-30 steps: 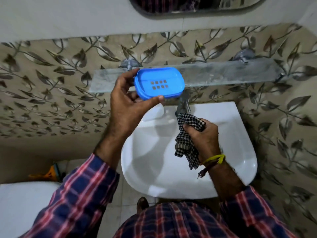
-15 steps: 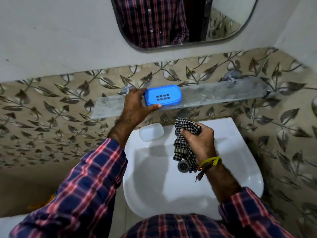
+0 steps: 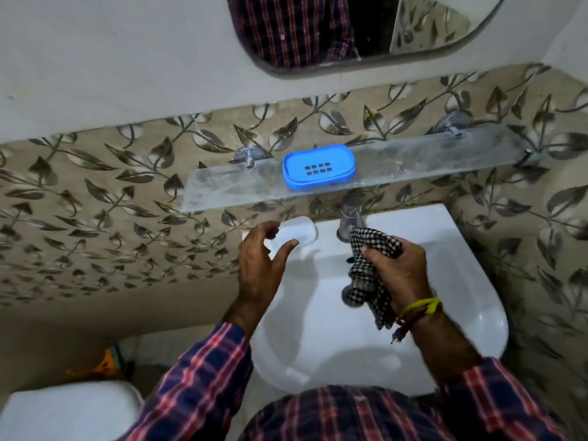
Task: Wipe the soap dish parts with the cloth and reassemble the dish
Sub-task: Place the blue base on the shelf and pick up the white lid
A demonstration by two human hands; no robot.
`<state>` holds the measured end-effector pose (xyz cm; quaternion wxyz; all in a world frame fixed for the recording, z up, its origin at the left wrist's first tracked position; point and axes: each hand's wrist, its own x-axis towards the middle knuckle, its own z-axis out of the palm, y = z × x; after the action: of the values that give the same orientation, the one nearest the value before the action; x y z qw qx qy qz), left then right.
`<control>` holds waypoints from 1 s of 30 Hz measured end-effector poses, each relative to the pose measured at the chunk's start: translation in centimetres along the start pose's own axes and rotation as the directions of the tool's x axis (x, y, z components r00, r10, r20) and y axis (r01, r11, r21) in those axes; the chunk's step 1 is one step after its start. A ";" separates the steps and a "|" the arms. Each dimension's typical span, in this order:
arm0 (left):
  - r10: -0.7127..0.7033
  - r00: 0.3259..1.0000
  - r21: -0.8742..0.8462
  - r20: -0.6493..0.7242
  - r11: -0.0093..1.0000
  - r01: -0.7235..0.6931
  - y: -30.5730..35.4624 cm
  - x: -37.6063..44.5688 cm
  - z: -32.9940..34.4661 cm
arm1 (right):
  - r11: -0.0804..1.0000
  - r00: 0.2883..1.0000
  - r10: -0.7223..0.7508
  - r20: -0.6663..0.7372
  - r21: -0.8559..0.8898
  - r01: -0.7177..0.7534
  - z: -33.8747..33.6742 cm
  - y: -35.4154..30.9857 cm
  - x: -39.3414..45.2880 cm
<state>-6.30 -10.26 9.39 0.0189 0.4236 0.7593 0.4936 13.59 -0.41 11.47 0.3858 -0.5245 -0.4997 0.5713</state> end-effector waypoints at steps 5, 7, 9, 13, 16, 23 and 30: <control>-0.265 0.931 0.133 0.253 0.962 0.238 -6.7 1.3 2.1 | 1.000 1.000 0.013 0.013 0.022 -0.013 -0.1 0.1 -1.4; -0.313 0.892 0.151 0.327 0.949 0.278 -7.7 2.4 2.8 | 1.000 1.000 0.018 -0.004 -0.011 -0.018 -0.2 0.6 -1.3; -0.334 0.861 0.171 0.383 0.942 0.289 -8.9 3.5 3.6 | 0.999 1.000 0.003 -0.019 -0.043 -0.004 -0.2 1.1 -1.2; -0.313 0.856 0.209 0.412 0.946 0.246 -11.4 4.8 5.4 | 0.997 0.998 -0.023 -0.052 -0.080 0.019 -0.2 1.0 -1.0; -0.286 0.883 0.175 0.374 0.956 0.235 -11.4 5.0 5.9 | 0.992 0.996 -0.052 -0.075 -0.117 0.043 -0.3 0.9 -0.8; 0.088 0.916 -0.040 0.393 0.996 -0.078 -9.4 2.0 4.8 | 0.994 0.989 -0.035 -0.147 -0.105 0.020 -1.2 0.9 -0.1; 0.553 0.621 0.046 0.556 0.725 -0.688 -7.5 -2.7 3.4 | 0.999 0.990 -0.009 -0.142 -0.041 0.003 -1.5 0.9 -1.1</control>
<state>-7.75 -10.67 0.82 -0.0106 0.7734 0.5874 0.2382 15.30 -1.40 10.90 0.4115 -0.5701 -0.4841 0.5208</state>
